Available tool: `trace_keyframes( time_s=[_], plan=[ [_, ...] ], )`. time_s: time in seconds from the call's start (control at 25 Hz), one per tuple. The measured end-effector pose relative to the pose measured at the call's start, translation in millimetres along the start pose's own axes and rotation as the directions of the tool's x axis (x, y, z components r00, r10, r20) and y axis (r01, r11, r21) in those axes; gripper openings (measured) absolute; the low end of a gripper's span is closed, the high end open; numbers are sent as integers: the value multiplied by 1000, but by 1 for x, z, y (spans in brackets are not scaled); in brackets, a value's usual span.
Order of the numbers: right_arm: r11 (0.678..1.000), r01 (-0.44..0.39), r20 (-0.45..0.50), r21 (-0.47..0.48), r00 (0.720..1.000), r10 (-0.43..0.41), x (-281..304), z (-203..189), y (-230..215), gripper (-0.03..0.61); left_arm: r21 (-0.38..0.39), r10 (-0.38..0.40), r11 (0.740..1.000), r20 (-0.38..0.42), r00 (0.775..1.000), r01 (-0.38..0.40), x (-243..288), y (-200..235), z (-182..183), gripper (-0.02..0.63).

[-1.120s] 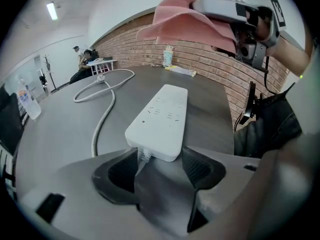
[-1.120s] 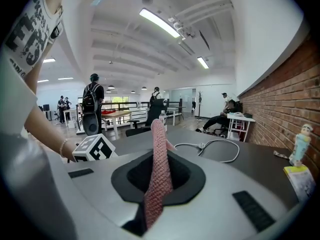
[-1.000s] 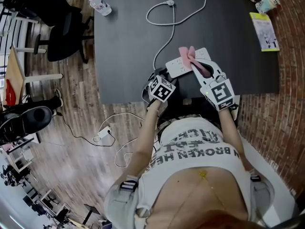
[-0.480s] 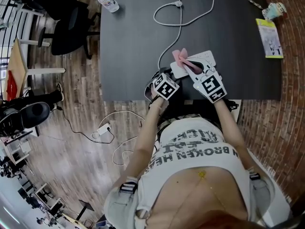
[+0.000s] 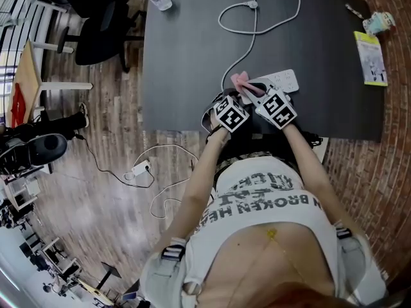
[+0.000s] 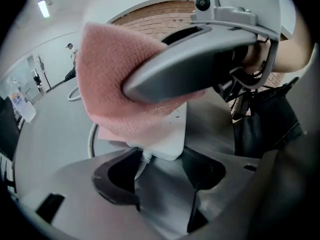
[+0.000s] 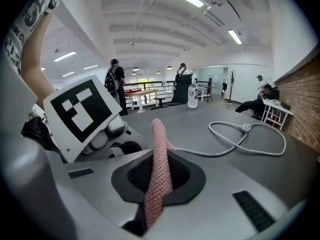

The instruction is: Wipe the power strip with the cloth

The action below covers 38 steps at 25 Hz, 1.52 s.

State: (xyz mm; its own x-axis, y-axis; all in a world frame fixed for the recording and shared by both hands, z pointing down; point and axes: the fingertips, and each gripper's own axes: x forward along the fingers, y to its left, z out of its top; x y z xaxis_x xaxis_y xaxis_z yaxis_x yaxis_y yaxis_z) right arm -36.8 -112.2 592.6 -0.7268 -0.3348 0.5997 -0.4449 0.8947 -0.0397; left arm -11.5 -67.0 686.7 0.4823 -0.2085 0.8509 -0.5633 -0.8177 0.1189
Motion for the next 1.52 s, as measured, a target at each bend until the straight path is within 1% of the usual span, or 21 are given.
trace_keyframes(
  time_s=[0.28,0.4,0.48,0.6,0.64,0.84,0.92,1.16,1.52],
  plan=[
    [1000,-25,-91,-10,996,24,25,-30,0,17,3,-2,1000,-4,1000,2,3,0,2,259],
    [999,-21,-117,-30,993,17,29,-33,2,17,8,6,1000,-1,1000,-6,1,1,2,259],
    [998,-21,-136,-61,991,12,31,-33,4,17,7,3,1000,-3,1000,-3,1,1,1,259],
    [991,-19,-164,-132,986,-3,33,-37,6,17,0,-3,1000,-5,1000,3,4,0,1,259],
    [990,-19,-166,-140,986,-5,33,-38,6,17,0,-3,1000,-4,1000,3,5,0,1,259],
    [993,-40,-181,-107,983,20,34,-39,6,17,3,3,1000,-7,1000,-3,4,0,0,259],
    [993,-46,-189,-112,982,24,34,-38,7,17,2,4,1000,-8,1000,-4,3,0,0,259],
    [986,-33,-194,-163,981,1,33,-38,7,17,-3,-1,1000,-8,1000,1,1,0,-1,259],
    [990,-18,-212,-141,977,-12,25,-44,-2,17,-2,2,1000,-7,1000,-2,0,0,-2,259]
  ],
)
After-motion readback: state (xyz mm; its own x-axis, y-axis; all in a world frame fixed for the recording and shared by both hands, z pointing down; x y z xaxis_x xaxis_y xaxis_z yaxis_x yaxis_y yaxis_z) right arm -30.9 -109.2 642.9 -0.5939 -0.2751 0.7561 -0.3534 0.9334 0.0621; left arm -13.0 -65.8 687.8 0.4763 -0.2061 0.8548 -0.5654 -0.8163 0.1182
